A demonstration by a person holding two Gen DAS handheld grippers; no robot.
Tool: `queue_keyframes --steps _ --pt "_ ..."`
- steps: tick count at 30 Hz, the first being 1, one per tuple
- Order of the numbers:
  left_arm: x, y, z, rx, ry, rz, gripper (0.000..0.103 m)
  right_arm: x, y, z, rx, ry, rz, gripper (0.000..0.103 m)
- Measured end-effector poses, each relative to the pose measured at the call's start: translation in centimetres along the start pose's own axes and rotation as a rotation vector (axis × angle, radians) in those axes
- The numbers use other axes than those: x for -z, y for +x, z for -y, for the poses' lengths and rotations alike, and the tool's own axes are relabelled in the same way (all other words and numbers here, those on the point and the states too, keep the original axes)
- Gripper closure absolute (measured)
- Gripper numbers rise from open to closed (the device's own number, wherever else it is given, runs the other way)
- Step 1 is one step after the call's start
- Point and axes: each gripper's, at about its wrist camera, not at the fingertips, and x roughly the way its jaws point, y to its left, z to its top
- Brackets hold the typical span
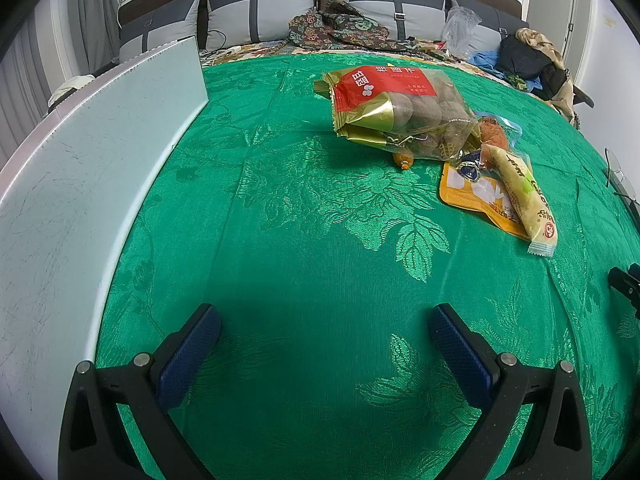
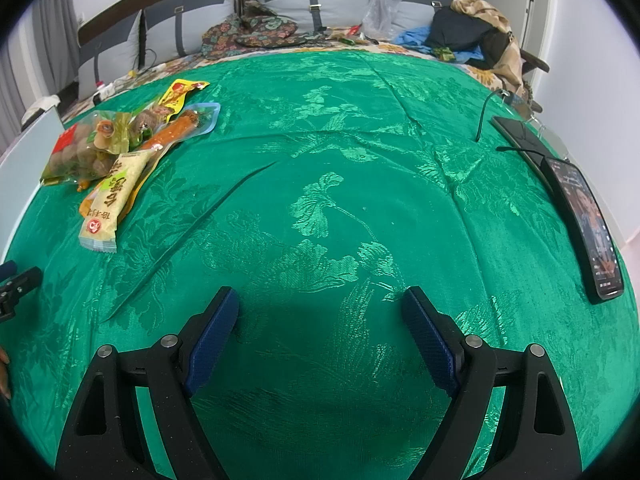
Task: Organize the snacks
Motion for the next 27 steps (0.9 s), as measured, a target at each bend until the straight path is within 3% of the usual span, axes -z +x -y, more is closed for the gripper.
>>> queue_keyframes --steps 4,6,10,13,15,18,21,23,24,27 --pt "-0.7 -0.2 -0.3 0.026 0.005 -0.093 0.001 0.0 0.0 0.0 0.0 0.0 0.0 0.016" --pt "-1.5 -1.3 -0.9 0.087 -0.009 -0.085 0.001 0.0 0.0 0.0 0.0 0.0 0.0 0.016" --pt "-6.4 -3.5 -0.2 0.164 0.062 -0.025 0.001 0.0 0.0 0.0 0.0 0.0 0.0 0.016" --pt "-10.9 -2.2 2.1 0.261 0.18 -0.11 0.001 0.0 0.0 0.0 0.0 0.0 0.0 0.016" --pt "-13.0 -1.3 4.7 0.227 0.346 -0.126 0.001 0.0 0.0 0.0 0.0 0.001 0.0 0.016" --pt "-14.3 0.7 9.0 0.08 0.668 -0.122 0.0 0.0 0.0 -0.1 0.0 0.001 0.0 0.016" --pt "-15.2 3.8 10.9 -0.012 0.788 -0.166 0.001 0.0 0.0 -0.1 0.0 0.001 0.0 0.016" --pt "-15.9 5.4 10.8 -0.063 0.778 -0.177 0.0 0.0 0.0 -0.1 0.0 0.001 0.0 0.016" --pt "-16.3 6.2 10.4 -0.052 0.744 -0.2 0.001 0.0 0.0 0.0 0.0 0.001 0.0 0.016" --pt "-17.0 6.7 8.1 0.088 0.541 -0.253 0.038 0.0 0.0 -0.1 0.0 0.001 0.0 0.016"
